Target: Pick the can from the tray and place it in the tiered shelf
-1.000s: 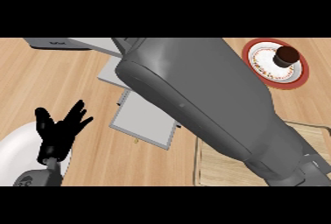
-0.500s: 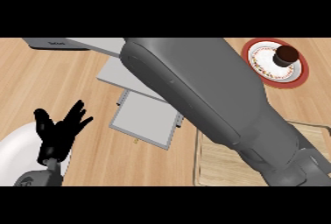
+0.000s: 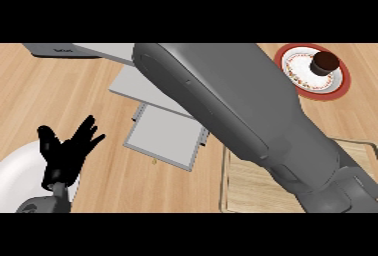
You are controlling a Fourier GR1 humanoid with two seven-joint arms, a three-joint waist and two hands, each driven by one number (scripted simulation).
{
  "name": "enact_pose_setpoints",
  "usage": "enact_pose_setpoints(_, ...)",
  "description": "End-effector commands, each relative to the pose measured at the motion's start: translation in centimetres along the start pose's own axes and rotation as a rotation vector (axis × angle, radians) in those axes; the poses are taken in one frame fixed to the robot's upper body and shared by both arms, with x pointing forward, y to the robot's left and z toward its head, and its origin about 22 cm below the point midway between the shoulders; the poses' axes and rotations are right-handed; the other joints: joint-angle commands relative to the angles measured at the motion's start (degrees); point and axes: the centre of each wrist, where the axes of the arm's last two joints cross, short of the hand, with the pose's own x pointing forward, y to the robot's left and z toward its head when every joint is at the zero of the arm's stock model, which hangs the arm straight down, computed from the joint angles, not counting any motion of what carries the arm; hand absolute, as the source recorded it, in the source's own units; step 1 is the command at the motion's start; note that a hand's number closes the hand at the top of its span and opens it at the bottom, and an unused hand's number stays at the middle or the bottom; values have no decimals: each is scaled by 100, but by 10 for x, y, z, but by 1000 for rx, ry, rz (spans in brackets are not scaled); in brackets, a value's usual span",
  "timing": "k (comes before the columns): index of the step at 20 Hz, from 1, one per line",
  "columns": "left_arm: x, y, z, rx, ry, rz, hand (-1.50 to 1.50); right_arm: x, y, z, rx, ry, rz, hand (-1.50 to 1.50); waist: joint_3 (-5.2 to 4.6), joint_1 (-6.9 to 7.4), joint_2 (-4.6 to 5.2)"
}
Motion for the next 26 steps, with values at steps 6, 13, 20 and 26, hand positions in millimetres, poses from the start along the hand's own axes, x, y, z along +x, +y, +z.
enact_pose_setpoints(6,-19,12,5,10,55,-9,0,-5,-17,-5,-126,215,-317,-150,-23,11,19)
enact_pose_setpoints(13,-15,0,2,-20,49,2,0,-17,-40,-11,-180,222,-590,-150,-22,19,21)
enact_pose_setpoints(20,-9,-4,-3,23,62,4,0,-24,-64,-6,-337,235,-751,-150,-16,-183,-39)
enact_pose_setpoints(26,-8,10,7,42,74,17,0,-52,-95,-16,-518,346,-722,-150,-8,-315,-101)
